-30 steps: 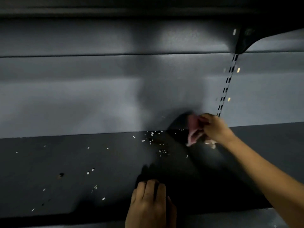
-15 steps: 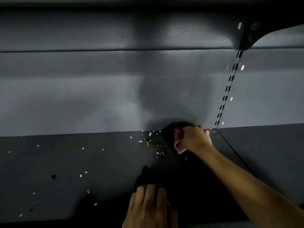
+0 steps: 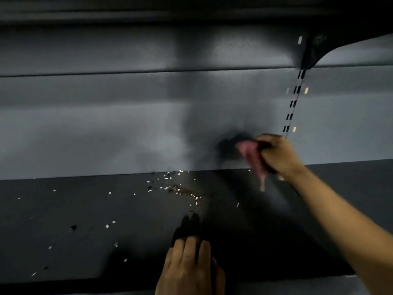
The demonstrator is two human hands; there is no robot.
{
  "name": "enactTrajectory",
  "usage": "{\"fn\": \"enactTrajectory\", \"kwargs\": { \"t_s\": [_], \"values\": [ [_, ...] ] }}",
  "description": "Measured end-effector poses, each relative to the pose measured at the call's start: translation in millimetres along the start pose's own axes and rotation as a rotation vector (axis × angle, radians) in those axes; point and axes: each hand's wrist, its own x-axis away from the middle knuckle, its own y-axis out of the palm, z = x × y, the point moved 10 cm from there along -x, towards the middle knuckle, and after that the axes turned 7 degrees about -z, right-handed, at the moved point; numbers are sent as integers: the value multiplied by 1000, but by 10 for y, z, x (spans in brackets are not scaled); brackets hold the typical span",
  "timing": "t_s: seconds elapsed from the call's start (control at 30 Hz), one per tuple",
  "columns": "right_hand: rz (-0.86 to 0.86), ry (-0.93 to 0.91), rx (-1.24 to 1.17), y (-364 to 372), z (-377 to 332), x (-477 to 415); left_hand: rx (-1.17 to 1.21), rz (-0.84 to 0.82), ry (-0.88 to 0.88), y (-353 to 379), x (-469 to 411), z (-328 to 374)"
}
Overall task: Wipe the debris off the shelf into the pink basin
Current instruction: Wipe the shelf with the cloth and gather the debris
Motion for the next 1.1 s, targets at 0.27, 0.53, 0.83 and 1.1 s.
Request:
{"fn": "enactTrajectory", "kwargs": {
  "t_s": [0.27,0.53,0.83,1.1],
  "values": [
    [-355,299,513,368,903,273,0,-22,6,3,-31,29],
    [-422,130,384,1211,134,68,-47,103,-21,-70,5,8],
    [-278,72,-579,449,-105,227,-63,176,21,-92,87,7],
    [-587,121,708,507,830,708,-13,75,-10,-28,33,-9]
  ]
}}
